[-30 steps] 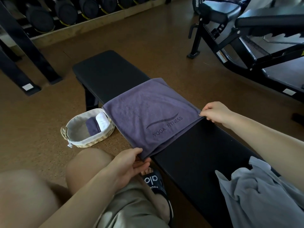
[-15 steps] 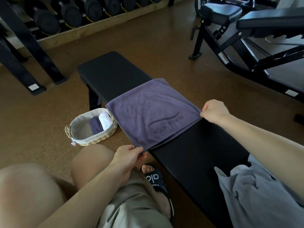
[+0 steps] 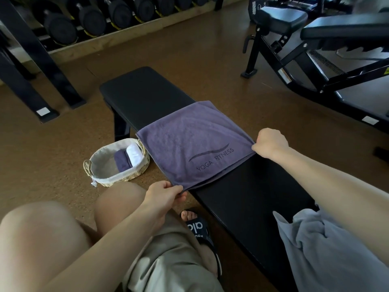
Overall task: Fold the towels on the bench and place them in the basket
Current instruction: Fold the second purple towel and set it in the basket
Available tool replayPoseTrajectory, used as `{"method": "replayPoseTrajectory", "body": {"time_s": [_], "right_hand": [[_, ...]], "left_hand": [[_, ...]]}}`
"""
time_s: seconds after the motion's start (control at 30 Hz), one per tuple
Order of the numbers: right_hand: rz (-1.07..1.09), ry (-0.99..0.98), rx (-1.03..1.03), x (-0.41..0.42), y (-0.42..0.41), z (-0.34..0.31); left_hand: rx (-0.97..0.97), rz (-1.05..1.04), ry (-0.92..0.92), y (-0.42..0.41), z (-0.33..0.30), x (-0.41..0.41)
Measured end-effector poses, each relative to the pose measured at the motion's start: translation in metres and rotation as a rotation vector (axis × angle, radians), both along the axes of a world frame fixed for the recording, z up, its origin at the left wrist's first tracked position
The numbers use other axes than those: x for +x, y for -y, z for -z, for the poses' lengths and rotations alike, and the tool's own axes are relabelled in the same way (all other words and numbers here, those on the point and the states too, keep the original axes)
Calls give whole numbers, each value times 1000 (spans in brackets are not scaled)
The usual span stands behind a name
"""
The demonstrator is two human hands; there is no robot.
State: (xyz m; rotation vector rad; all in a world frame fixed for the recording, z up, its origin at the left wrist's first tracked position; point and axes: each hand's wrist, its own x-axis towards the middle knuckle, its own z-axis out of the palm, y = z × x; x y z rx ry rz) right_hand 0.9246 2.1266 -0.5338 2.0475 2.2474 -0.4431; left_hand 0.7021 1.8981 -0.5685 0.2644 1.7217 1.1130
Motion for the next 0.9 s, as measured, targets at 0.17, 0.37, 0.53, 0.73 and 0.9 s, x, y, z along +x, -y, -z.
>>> {"method": "replayPoseTrajectory", "body": {"time_s": [0.17, 0.37, 0.53, 0.73, 0.9], "right_hand": [[257, -461, -310, 5, -11, -14], [228, -932, -484, 5, -9, -38], [209, -1087, -364, -8, -3, -52], [106, -957, -123, -23, -1, -63], [-248, -630, 177, -27, 2, -64]], "left_hand": [[47, 8, -31, -6, -11, -18], [146, -10, -343, -13, -52, -51], [165, 250, -840, -13, -84, -68], [331, 509, -1167, -7, -92, -95], [353, 582, -1377, -12, -94, -118]]}}
